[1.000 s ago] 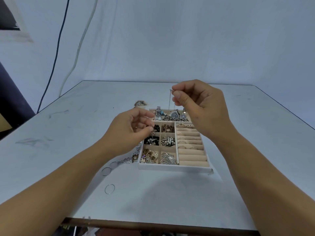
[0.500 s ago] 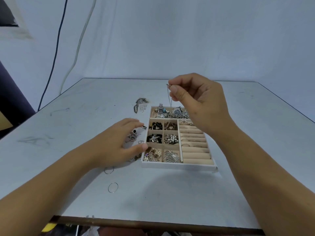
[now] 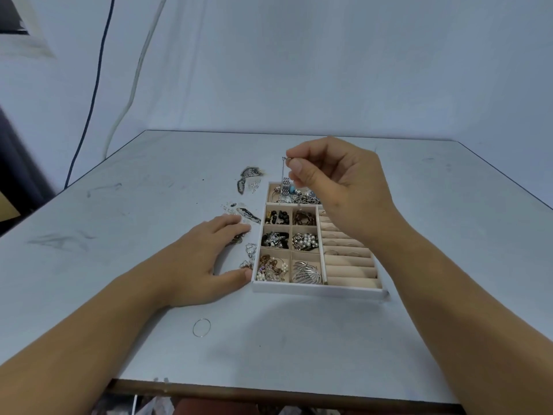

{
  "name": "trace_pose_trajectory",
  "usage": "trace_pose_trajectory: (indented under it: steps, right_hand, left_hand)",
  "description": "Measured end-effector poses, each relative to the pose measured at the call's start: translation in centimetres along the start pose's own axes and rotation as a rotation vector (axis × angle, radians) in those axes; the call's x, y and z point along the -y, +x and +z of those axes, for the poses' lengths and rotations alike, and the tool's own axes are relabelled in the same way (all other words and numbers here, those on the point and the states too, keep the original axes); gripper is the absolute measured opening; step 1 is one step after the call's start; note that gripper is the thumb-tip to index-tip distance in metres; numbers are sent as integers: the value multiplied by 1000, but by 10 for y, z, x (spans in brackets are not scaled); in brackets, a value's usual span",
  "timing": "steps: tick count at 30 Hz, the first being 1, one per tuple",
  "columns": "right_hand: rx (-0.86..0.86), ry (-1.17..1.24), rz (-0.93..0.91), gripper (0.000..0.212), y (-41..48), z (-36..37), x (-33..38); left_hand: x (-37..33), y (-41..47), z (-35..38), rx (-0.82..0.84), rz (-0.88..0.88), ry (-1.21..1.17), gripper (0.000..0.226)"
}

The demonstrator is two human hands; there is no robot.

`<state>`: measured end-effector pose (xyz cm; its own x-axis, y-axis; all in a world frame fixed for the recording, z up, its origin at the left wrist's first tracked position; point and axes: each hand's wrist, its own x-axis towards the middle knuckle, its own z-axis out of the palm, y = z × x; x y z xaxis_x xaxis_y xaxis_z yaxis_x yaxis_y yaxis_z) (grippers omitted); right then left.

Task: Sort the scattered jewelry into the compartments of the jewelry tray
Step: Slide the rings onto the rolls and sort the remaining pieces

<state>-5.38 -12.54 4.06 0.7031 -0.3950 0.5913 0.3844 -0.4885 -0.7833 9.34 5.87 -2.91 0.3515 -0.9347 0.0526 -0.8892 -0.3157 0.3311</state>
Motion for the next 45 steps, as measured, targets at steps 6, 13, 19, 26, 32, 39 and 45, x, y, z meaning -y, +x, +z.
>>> trace_pose_trajectory:
  steps: [6, 13, 19, 26, 32, 39, 45]
  right_hand:
    - [39, 18, 66, 14, -5, 7, -6]
    - [89, 38, 123, 15, -10, 10, -11]
    - [134, 14, 223, 13, -16, 12, -21]
    - [144, -40, 334, 8, -19, 14, -30]
    - [288, -538, 202, 4, -23, 16, -32]
    - [417, -764, 148, 10, -22, 16, -30]
    - [493, -850, 142, 24, -28, 11, -22]
  left_hand:
    - [0, 0, 0, -5, 4, -17, 104]
    - [2, 2, -1, 1, 1, -43, 102]
    - [3, 1, -1, 4, -7, -70, 101]
    - [1, 0, -2, 7, -18, -69, 94]
    - [3, 1, -1, 9, -17, -68, 98]
    - [3, 1, -2, 6, -22, -92, 100]
    - [-1, 0, -3, 4, -26, -96, 94]
